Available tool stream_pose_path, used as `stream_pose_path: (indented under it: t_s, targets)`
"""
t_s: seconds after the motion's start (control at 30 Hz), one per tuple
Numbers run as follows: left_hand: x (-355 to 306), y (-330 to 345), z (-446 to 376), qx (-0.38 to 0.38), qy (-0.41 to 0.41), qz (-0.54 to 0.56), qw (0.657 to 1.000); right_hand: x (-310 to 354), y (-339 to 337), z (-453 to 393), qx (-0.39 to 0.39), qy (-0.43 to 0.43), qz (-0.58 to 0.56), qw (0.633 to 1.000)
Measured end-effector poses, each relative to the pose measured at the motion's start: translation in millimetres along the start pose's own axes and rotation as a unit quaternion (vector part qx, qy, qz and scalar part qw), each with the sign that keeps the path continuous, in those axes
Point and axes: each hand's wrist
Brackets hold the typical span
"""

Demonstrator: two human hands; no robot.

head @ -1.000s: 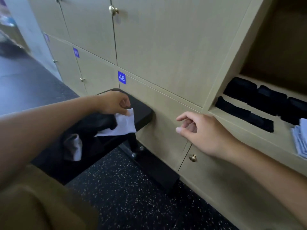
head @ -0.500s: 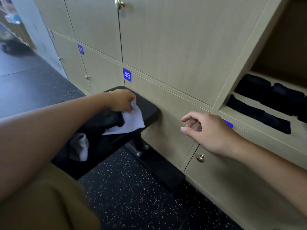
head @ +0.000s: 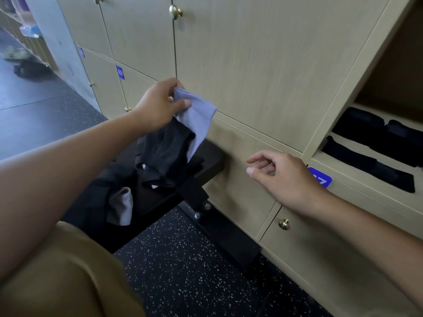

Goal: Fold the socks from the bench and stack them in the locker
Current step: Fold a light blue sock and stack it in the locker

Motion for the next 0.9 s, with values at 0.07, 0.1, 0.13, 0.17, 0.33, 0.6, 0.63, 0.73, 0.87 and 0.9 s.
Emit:
stream_pose_path:
  t_s: [0.07, 0.1, 0.13, 0.17, 0.33, 0.6, 0.63, 0.73, 0.87, 0.9]
  targets:
    - [-0.3, -0.5, -2.4, -0.041, 0.000, 0.015, 0.999, 0.7, 3.9, -1.9, 0.000, 0.006, -0.008, 1.000]
    - [0.0, -1.4, -3.5, -0.059, 0.005, 0.015, 0.998, 0.9, 5.8, -2.7, 0.001, 0.008, -0.007, 1.000]
    - [-0.7, -2.7, -4.4, -0.077, 0.011, 0.012, 0.997, 1.2, 7.8, -3.3, 0.003, 0.011, -0.004, 1.000]
    - [-1.5, -4.2, -5.8, -0.096, 0.018, 0.012, 0.995, 1.4, 10.2, -3.8, 0.008, 0.013, 0.001, 1.000]
    - [-11.8, -14.4, -14.1, -0.195, 0.031, 0.039, 0.980, -1.0, 22.8, -6.0, 0.055, 0.034, 0.005, 0.998]
    - [-28.9, -31.3, -15.7, -0.288, 0.038, 0.110, 0.951, 5.5, 40.9, -11.6, 0.088, 0.041, -0.011, 0.995]
    - [-34.0, -32.6, -14.8, -0.294, 0.040, 0.125, 0.947, 8.6, 42.2, -13.5, 0.077, 0.042, -0.026, 0.996]
    - [-47.7, -34.9, -11.5, -0.291, 0.050, 0.167, 0.941, 17.9, 43.6, -19.3, 0.026, 0.044, -0.086, 0.995]
    - [-66.6, -32.2, -3.4, -0.262, 0.036, 0.226, 0.937, 29.0, 42.1, -25.3, -0.025, 0.058, -0.134, 0.989]
    - [-71.1, -29.9, -0.3, -0.247, 0.024, 0.243, 0.938, 31.3, 42.0, -26.6, -0.033, 0.062, -0.152, 0.986]
Point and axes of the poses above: each hand's wrist, its own z-axis away from the middle knuckle, its own y-axis out of the palm, x = y × z, and after that the axes turned 12 degrees about -x, right-handed
